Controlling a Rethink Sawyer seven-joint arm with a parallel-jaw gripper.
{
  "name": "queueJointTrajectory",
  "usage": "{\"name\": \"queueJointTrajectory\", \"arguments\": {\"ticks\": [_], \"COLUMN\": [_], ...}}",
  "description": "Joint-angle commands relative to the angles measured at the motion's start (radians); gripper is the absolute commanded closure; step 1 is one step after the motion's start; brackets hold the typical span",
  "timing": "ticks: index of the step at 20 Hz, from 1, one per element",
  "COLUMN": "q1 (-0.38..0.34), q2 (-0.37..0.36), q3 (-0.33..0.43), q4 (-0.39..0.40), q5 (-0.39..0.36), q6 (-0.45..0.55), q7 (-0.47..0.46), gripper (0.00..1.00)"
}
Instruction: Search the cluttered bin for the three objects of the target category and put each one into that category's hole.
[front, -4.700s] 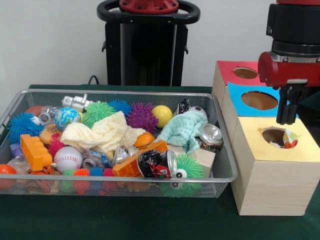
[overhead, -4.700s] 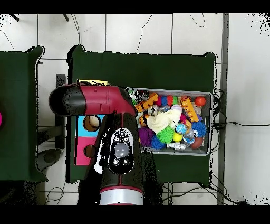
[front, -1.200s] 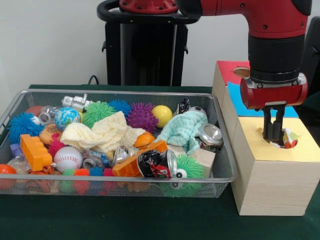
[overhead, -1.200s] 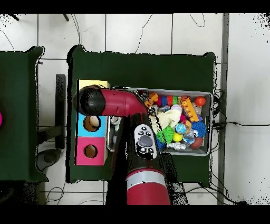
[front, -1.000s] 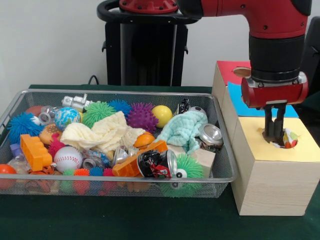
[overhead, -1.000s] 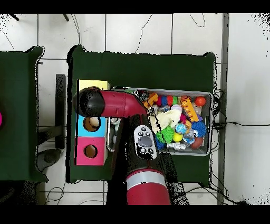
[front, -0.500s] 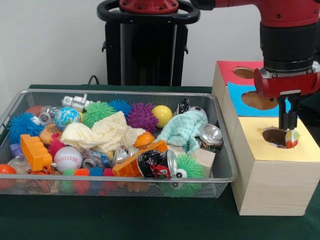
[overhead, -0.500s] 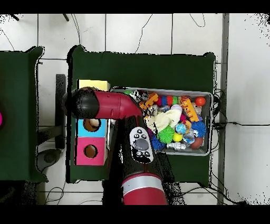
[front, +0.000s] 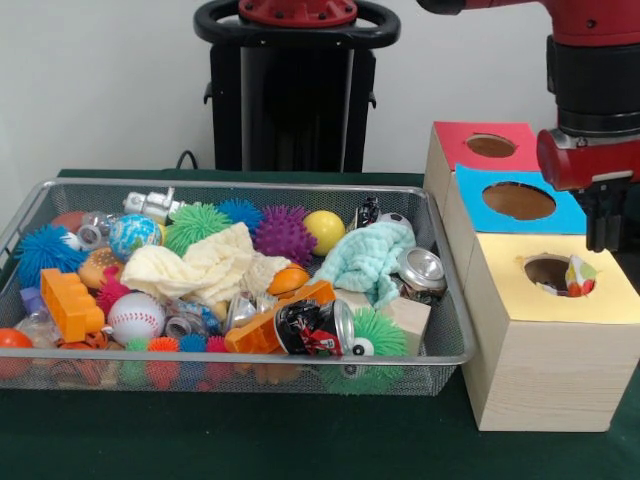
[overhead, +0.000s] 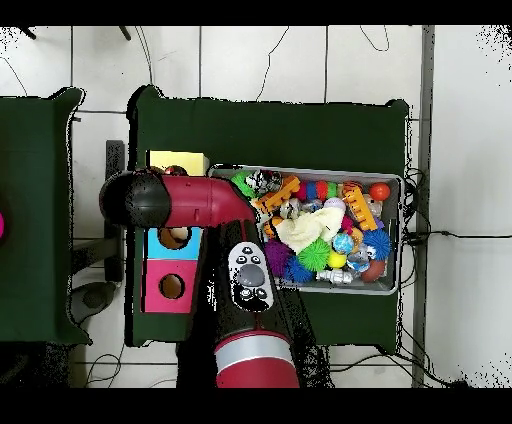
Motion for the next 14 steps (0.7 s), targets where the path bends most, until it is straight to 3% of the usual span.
{"name": "queueJointTrajectory", "arguments": {"ticks": [1, 14], "q1": [0.002, 0.038], "q2": [0.027, -0.005], "q3": [0.006, -0.078], "q4": [0.032, 0.024], "q5": [0.003, -0.045], "q6": [0.019, 0.065], "q7": [0.166, 0.140], "gripper": [1.00, 1.00]}}
